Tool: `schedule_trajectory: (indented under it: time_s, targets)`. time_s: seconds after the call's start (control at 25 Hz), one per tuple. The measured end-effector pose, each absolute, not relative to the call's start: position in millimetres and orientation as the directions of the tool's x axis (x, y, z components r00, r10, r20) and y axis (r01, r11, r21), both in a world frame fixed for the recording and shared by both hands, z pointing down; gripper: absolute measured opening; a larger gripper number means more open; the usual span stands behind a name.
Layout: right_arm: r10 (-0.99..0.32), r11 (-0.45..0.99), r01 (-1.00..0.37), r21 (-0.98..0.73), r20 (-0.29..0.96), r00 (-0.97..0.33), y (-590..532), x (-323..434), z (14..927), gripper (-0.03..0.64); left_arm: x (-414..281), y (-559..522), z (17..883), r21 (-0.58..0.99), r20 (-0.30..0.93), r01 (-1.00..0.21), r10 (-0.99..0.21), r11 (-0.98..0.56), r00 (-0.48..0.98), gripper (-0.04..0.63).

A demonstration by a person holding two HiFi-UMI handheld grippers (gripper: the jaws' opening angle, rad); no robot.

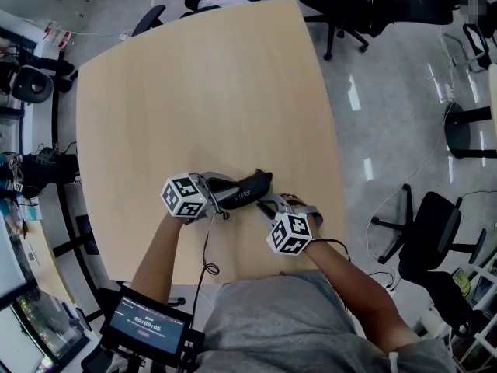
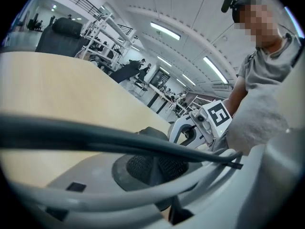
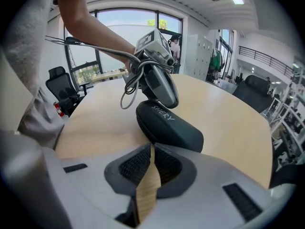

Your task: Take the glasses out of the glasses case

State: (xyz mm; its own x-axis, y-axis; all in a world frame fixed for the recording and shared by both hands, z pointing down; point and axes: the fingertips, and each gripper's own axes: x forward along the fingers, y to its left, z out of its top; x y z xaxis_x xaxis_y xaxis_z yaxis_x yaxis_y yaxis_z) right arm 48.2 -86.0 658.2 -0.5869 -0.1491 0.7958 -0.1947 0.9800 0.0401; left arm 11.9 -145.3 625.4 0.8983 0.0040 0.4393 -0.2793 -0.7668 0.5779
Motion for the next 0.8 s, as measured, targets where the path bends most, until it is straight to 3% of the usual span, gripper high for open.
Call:
schedule_trajectory:
  time_s: [0.16,0.28,0.44,0.6,0.8]
  targets:
    - [-0.155,0.976,-0.214,0.029,0.781,-0.604,-85,48,656,0.011,14,-142,620,0.329,0.532,-0.247,-0.037,-0.911,0.846,0.047]
    - [-0.157,0.976,-0.214,0.029,0.775,-0.612,-88,46,657,0.011,16,-140,618,0.139,0.615,-0.249,-0.114,-0.959,0.781,0.246]
    - [-0.159,0.977,-0.212,0.031,0.771,-0.617,-92,45,655,0.011,21,-127,634,0.041,0.719,-0.206,-0.114,-0.978,0.685,0.391]
    - [-0.156,0.978,-0.207,0.032,0.771,-0.617,-94,41,652,0.011,26,-109,661,0.079,0.797,-0.140,-0.022,-0.987,0.604,0.394]
    - [-0.148,0.980,-0.197,0.032,0.775,-0.615,-92,43,648,0.011,33,-113,657,0.148,0.754,-0.202,-0.022,-0.968,0.656,0.390]
